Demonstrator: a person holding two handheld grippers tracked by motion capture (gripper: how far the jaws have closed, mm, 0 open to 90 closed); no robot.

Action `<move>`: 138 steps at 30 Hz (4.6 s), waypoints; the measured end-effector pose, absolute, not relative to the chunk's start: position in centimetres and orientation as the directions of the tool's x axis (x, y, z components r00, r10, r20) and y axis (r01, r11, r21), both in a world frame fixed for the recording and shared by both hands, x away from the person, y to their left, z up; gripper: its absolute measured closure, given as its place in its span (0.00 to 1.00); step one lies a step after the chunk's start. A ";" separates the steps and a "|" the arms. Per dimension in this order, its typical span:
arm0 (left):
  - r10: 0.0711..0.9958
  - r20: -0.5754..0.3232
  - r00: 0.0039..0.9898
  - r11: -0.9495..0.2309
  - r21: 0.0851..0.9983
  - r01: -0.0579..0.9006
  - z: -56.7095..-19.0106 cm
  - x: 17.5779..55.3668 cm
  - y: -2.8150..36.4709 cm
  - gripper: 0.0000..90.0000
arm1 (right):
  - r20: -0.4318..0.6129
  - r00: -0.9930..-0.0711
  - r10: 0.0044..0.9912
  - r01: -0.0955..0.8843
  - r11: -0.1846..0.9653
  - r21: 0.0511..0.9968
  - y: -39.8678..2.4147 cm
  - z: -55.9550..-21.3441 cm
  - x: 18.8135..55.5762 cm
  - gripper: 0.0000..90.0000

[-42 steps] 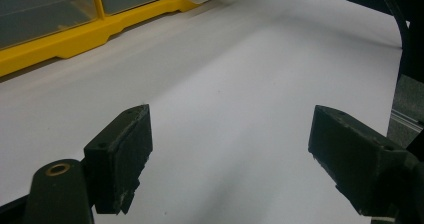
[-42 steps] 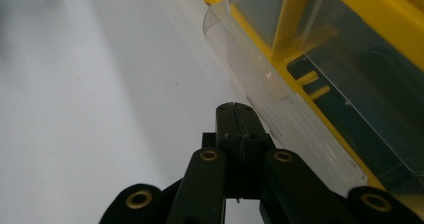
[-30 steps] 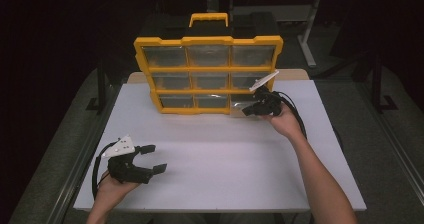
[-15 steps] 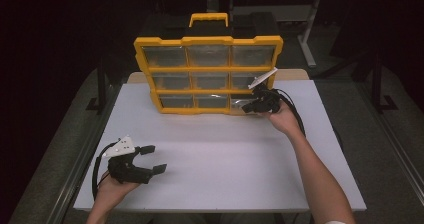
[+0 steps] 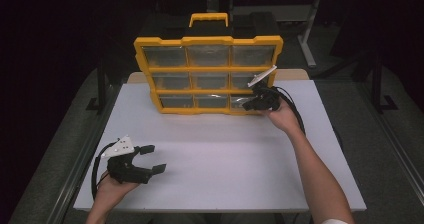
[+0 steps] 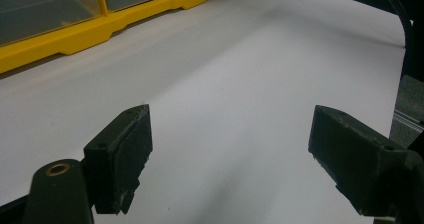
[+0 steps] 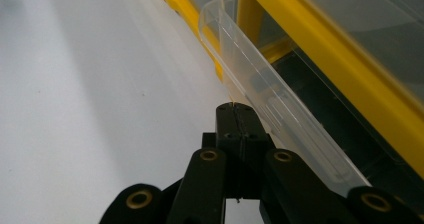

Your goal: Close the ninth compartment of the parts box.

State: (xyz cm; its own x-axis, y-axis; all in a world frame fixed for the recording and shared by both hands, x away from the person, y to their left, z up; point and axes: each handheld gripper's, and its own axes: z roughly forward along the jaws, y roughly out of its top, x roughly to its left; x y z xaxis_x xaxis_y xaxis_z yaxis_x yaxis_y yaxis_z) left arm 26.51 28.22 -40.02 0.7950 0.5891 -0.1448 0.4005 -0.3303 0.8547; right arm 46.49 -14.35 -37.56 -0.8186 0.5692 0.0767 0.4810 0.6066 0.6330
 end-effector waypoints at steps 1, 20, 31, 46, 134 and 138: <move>0.589 -0.144 0.795 -0.332 0.854 0.400 -40.0 26.5 28.2 0.20 | 0.074 -0.818 0.571 0.481 0.608 0.632 -14.3 -37.5 46.5 0.99; 0.589 -0.145 0.795 -0.329 0.856 0.400 -40.1 26.5 28.2 0.20 | 0.020 -0.801 0.599 0.471 0.609 0.638 -14.2 -37.2 46.7 0.99; 0.589 -0.144 0.795 -0.332 0.854 0.401 -40.0 26.5 28.2 0.20 | -0.023 -0.785 0.619 0.461 0.609 0.645 -14.0 -37.3 46.7 0.99; 0.587 -0.142 0.797 -0.338 0.851 0.401 -40.1 26.6 28.1 0.20 | 0.031 -0.801 0.598 0.466 0.590 0.660 -14.5 -37.4 46.2 0.99; 0.620 -0.135 0.773 -0.359 0.827 0.432 -41.0 26.9 27.9 0.17 | 0.221 -0.785 0.579 0.502 0.385 0.774 -19.5 -40.0 35.8 0.19; 0.620 -0.135 0.773 -0.357 0.829 0.431 -41.0 26.9 27.9 0.17 | 0.216 -0.784 0.583 0.496 0.377 0.782 -19.7 -40.0 35.5 0.19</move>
State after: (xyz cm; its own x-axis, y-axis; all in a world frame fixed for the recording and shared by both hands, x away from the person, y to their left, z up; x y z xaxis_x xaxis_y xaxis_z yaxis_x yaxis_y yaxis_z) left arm 26.85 27.92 -40.99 0.7729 0.6200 -0.1350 0.4312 -0.3572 0.8286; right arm 35.50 -19.67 -40.03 -0.7836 0.5826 0.2158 0.4958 0.3770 0.7823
